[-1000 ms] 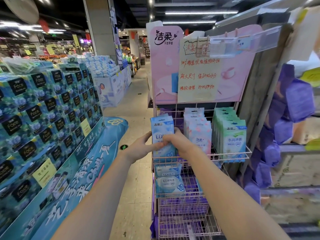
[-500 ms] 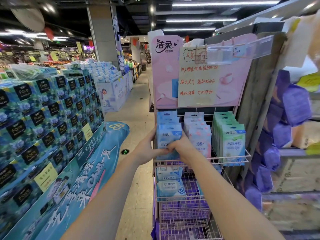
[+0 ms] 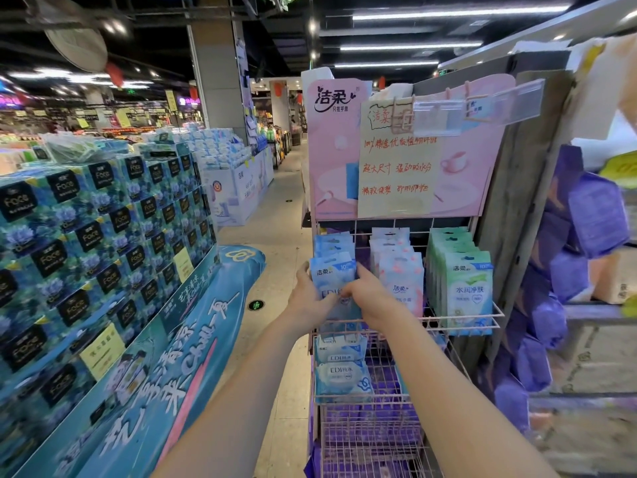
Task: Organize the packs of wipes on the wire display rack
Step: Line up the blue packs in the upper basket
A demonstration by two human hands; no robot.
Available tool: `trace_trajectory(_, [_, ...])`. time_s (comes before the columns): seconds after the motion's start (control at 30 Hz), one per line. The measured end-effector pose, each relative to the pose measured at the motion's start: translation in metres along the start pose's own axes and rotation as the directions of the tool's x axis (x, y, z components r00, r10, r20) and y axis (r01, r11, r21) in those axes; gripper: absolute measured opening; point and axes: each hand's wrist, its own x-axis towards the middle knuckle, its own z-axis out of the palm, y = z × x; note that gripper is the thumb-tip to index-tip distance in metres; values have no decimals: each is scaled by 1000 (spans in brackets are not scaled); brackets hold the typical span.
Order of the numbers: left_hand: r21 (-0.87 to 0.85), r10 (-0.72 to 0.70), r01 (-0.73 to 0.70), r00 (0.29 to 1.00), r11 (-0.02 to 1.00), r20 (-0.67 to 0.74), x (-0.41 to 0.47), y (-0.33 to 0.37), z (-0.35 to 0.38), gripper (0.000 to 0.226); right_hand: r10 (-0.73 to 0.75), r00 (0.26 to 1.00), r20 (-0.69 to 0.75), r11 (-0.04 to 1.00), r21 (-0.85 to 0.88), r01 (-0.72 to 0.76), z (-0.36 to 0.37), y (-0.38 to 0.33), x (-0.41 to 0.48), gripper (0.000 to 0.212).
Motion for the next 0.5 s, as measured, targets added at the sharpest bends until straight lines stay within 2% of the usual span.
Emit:
trace_trajectory(0.1, [36,67,-66,998,997,-20,1,-8,5,75,-24,1000,-10,999,23,24,1,1,-4,70])
trace_trajectory(0.3, [93,130,-130,992,987,6,5,-12,-5,91,-49,999,-9,995,82,49,-1,-1,-10,94])
trace_trajectory(0.4, [158,61,-68,997,985,50,2,-9,-3,108,-33,999,27,999,29,32,0,-2,-10,100])
trace_trajectory(0.5, [212,70,-63,997,975,-26,0,-8,6,102,-26,1000,-8,1000,-11,26,3,-1,-7,100])
